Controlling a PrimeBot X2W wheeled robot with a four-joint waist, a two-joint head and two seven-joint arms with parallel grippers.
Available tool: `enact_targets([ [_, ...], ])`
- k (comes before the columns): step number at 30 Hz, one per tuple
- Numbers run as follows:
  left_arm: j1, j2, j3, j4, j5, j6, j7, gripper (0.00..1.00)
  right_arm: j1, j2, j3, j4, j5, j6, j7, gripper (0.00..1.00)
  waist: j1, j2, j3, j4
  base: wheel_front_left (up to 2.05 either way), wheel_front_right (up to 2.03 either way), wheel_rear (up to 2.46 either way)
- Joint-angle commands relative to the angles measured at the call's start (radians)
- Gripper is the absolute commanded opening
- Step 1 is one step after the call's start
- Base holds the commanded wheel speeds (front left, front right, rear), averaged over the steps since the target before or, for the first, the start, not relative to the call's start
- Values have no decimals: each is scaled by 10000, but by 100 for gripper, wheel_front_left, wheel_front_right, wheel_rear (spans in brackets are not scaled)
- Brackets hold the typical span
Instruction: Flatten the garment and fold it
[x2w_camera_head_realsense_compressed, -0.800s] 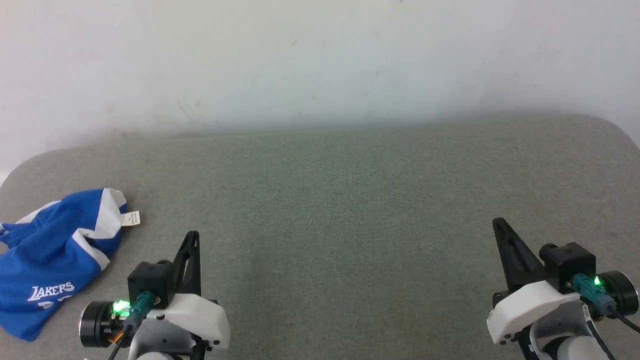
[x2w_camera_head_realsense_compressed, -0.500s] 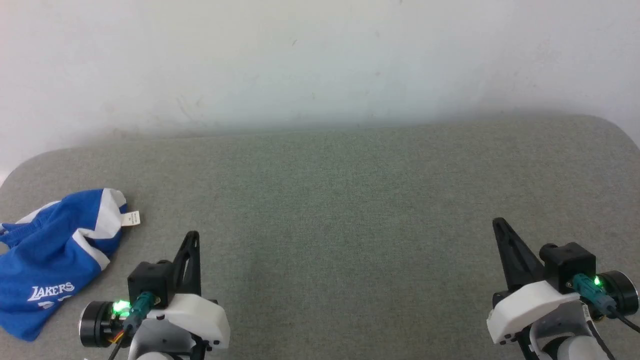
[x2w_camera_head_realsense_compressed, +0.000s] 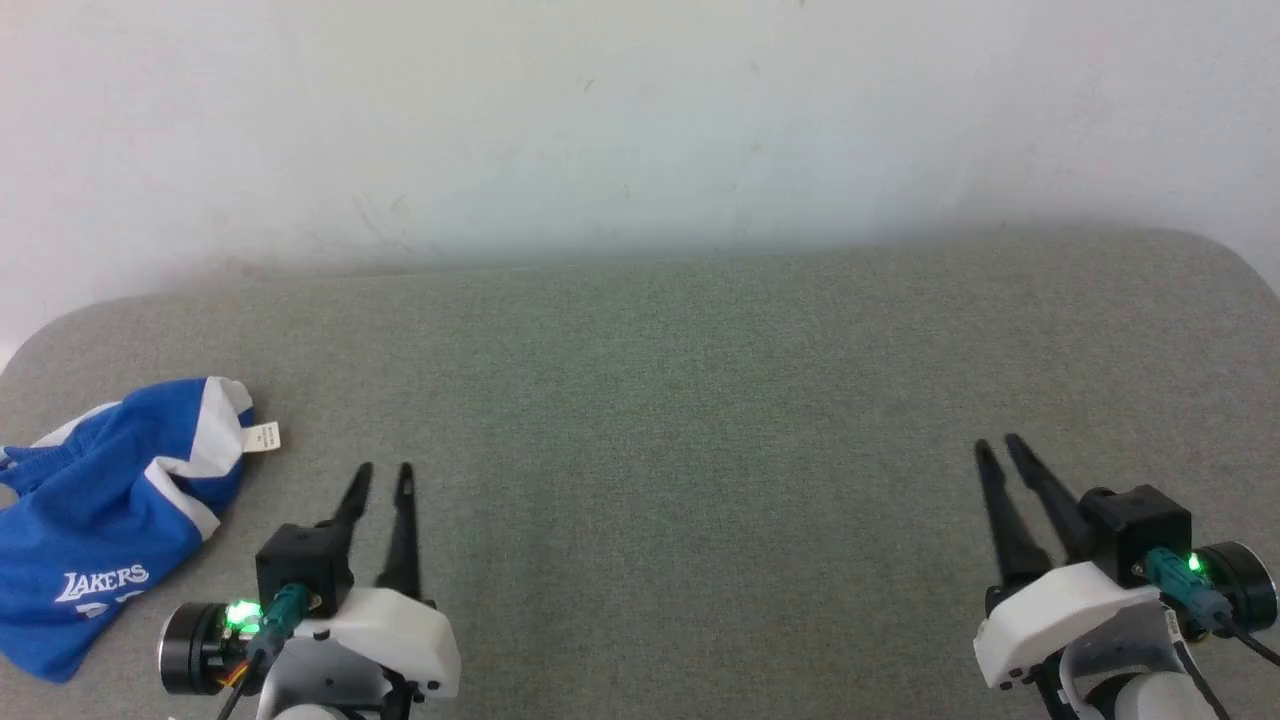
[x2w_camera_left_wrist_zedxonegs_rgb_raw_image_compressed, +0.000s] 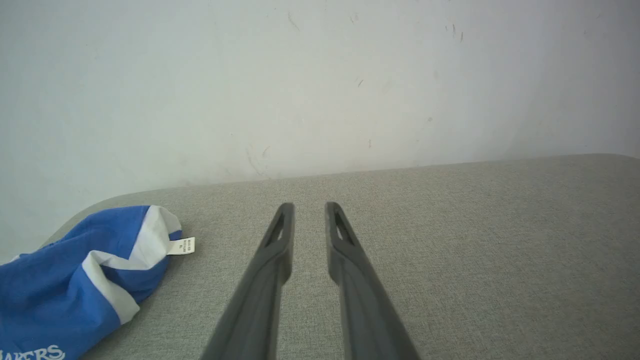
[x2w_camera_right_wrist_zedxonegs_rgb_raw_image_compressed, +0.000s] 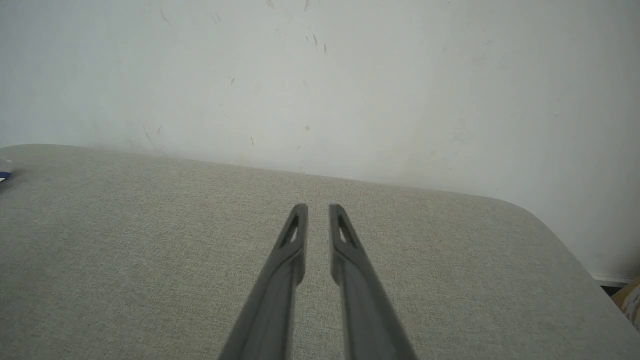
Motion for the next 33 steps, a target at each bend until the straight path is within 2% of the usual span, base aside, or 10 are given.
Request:
enact_targets([
  [1,-8,-1,-16,10,-6,36,-38,100,-1,1,-38,-6,25,0,-38,100,0,0,4,-1,0,0,0],
  [19,-134,2,-268,-24,4,510,-393,100,27,7,-309,-190,320,-3,-392,100,0,0,70,123,0,0,0],
  [33,-210,11,-373,-68,-37,933,-685,100,64,12,-405,-334,376,-5,-684,100,0,0,196,1024,0,0,0],
])
